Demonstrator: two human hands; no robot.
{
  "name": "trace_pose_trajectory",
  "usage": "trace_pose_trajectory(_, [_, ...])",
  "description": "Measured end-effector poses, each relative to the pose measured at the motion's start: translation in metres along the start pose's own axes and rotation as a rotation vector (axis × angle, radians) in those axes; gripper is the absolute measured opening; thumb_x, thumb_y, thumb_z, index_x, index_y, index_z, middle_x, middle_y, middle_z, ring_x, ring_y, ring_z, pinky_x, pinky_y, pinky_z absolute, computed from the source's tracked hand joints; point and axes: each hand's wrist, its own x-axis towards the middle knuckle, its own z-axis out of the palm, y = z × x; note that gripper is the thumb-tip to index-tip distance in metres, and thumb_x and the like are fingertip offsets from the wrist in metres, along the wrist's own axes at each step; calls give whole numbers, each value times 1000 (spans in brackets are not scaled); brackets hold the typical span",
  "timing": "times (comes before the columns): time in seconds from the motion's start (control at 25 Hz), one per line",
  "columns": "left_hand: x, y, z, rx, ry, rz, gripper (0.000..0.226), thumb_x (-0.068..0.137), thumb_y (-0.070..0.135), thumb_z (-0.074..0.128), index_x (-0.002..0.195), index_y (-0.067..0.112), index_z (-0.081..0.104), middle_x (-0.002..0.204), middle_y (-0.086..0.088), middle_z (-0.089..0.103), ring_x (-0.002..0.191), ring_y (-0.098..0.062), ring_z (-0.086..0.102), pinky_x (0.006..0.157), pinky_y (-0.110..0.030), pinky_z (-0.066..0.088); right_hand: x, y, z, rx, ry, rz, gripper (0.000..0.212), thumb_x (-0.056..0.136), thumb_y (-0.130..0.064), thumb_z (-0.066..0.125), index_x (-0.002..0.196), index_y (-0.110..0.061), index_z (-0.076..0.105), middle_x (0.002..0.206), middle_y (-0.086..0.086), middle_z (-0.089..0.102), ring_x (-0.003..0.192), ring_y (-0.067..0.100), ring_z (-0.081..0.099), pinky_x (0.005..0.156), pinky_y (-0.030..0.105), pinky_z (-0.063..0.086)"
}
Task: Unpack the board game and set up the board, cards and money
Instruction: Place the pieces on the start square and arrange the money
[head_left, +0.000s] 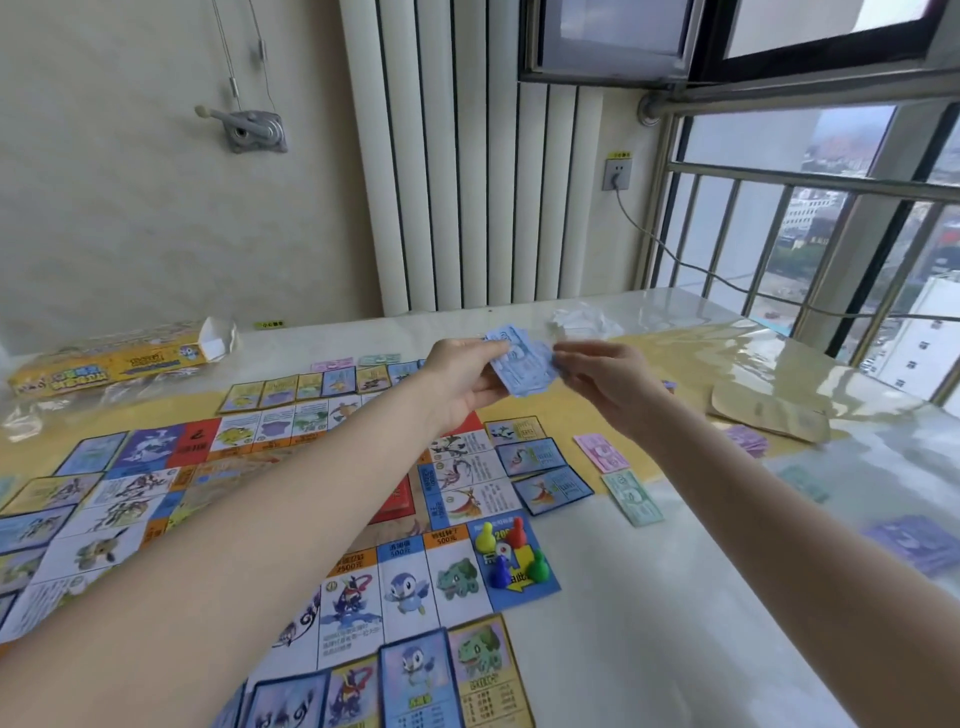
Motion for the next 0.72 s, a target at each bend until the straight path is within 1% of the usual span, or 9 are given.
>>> trace_pose_trajectory(0.08, [8, -3, -8, -12, 56, -9, 16, 93, 6, 50, 78, 8, 54, 74, -9, 59, 52, -13, 60, 45, -20, 51, 9, 14, -15, -260, 167, -7, 25, 79, 7, 64, 103, 7, 61, 82, 14, 62, 65, 18, 59, 56, 19, 53])
trace_pose_trajectory(0.16, [13, -9, -14, -26, 105, -19, 16, 93, 8, 50, 77, 7, 53, 72, -8, 57, 57, -14, 56, 40, -15, 48, 14, 29, -23, -503, 256, 2, 21, 77, 8, 63, 97, 3, 63, 89, 18, 62, 68, 22, 59, 52, 21, 48])
trace_pose_trajectory(0.24, [16, -14, -16, -56, 119, -32, 11, 92, 9, 51, 82, 5, 53, 73, -8, 55, 60, -15, 53, 39, -14, 47, 16, 36, -20, -724, 244, -58, 17, 76, 7, 62, 91, 0, 66, 86, 14, 61, 74, 22, 56, 48, 18, 39])
trace_pose_trajectory(0.36, [16, -16, -13, -119, 85, -61, 8, 91, 9, 50, 96, 3, 51, 80, -13, 60, 63, -18, 58, 41, -16, 49, 18, 41, -15, -884, 200, -112, 16, 77, 3, 63, 91, -3, 68, 85, 10, 60, 77, 19, 54, 47, 17, 35])
trace_pose_trajectory(0.44, [14, -16, -10, -157, 60, -79, 7, 92, 9, 47, 87, 4, 50, 75, -13, 64, 61, -19, 62, 42, -18, 50, 19, 41, -17, -963, 137, -87, 14, 80, -1, 64, 92, -5, 69, 91, 9, 63, 79, 18, 54, 50, 18, 36])
trace_pose_trajectory(0.52, [12, -18, -7, -190, 19, -100, 11, 94, 7, 45, 84, 6, 50, 61, -10, 67, 55, -17, 65, 45, -20, 51, 20, 38, -18, -1063, 107, -102, 12, 82, -5, 64, 93, -6, 69, 103, 10, 64, 91, 21, 56, 62, 22, 39])
trace_pose_trajectory(0.6, [12, -22, -8, -140, -12, -93, 9, 94, 5, 47, 87, 6, 52, 56, -7, 67, 58, -19, 65, 51, -23, 52, 15, 28, -13, -1071, 165, -207, 13, 85, -8, 61, 95, -5, 69, 104, 10, 65, 95, 21, 55, 71, 24, 37])
trace_pose_trajectory(0.64, [13, -23, -10, -99, -23, -86, 8, 94, 5, 48, 88, 6, 54, 57, -7, 68, 60, -20, 64, 54, -25, 52, 11, 19, -7, -979, 162, -238, 15, 87, -11, 59, 97, -4, 68, 98, 8, 65, 90, 19, 55, 71, 24, 37])
trace_pose_trajectory(0.72, [12, -23, -15, -61, -16, -69, 6, 92, 3, 52, 87, 5, 55, 63, -10, 67, 52, -17, 64, 52, -25, 52, -1, 1, 10, -680, -31, -195, 21, 89, -16, 57, 98, 1, 65, 85, 5, 64, 77, 17, 55, 63, 23, 41])
